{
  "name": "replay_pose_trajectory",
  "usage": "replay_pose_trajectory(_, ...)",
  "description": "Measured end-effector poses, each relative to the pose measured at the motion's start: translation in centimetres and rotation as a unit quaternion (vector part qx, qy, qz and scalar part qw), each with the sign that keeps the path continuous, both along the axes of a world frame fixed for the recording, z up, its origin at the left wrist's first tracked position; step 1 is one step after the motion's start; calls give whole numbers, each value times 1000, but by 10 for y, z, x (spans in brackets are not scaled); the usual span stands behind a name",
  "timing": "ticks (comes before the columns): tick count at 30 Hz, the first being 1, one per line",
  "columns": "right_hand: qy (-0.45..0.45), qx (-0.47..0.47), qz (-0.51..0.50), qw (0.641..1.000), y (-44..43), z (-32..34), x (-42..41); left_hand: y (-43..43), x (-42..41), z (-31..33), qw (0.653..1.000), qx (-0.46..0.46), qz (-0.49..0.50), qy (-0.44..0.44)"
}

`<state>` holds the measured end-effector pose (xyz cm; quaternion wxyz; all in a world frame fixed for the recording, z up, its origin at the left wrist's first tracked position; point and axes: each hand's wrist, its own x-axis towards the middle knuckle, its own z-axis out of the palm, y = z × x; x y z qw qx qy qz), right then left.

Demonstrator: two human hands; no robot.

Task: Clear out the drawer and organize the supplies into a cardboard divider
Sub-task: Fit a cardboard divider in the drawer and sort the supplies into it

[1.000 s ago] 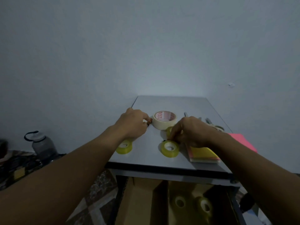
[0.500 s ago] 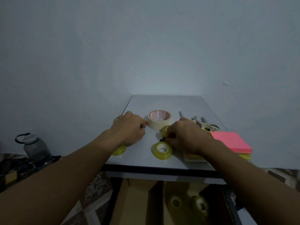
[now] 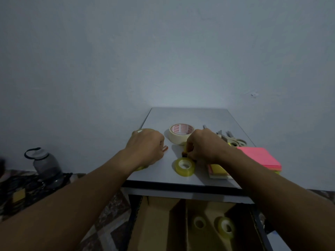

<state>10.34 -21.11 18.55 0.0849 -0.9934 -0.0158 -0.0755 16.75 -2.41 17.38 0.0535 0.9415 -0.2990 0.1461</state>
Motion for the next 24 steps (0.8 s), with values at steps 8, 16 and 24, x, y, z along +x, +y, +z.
replay_pose_trajectory(8,28,24,-26,999,-1,-9,8,-1,-2,-4,999,-37,31,22)
replay_pose_trajectory(16,-4,18,-16,1000,3,-13,0,0,-4,-6,998,-48,24,32)
replay_pose_trajectory(24,-49,51,-27,997,6,6,-18,11,-21,6,985,-154,24,69)
